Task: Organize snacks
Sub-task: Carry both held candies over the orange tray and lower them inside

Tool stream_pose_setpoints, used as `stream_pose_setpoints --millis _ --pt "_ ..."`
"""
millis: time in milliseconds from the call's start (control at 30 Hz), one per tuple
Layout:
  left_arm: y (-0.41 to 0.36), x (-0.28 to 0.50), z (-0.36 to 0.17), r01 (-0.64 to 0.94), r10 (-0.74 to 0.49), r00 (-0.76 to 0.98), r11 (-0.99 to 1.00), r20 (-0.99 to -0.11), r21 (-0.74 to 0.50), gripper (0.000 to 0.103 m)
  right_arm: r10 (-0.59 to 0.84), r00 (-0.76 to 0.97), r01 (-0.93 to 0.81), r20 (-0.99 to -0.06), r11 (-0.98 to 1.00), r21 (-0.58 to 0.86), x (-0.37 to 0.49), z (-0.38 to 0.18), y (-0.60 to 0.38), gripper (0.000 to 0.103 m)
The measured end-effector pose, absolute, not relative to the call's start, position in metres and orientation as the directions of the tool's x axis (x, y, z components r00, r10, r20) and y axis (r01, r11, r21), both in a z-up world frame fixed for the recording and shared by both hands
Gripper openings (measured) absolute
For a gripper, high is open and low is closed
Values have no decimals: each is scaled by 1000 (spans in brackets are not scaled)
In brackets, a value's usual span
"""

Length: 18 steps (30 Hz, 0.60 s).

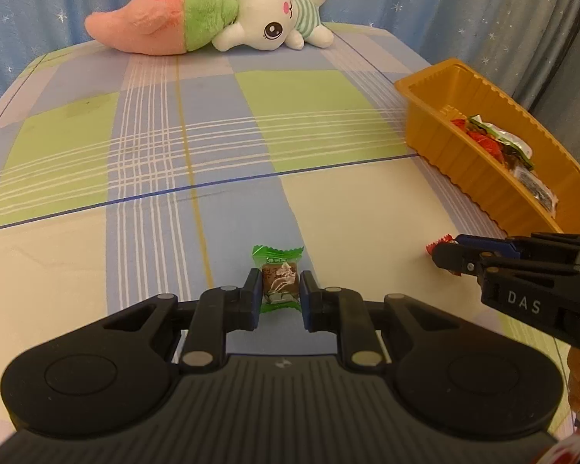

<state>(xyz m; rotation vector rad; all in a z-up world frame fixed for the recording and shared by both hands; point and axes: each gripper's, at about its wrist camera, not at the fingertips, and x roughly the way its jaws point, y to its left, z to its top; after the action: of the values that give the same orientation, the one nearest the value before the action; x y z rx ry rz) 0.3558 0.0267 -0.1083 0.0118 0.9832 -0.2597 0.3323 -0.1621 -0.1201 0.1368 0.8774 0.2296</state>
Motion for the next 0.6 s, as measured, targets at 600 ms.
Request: stream_pose_setpoints --millis 600 --pt "-9 305 -56 275 -290 580 949 -762 -152 18 326 653 -161 -684 942 296 276 -76 -190 20"
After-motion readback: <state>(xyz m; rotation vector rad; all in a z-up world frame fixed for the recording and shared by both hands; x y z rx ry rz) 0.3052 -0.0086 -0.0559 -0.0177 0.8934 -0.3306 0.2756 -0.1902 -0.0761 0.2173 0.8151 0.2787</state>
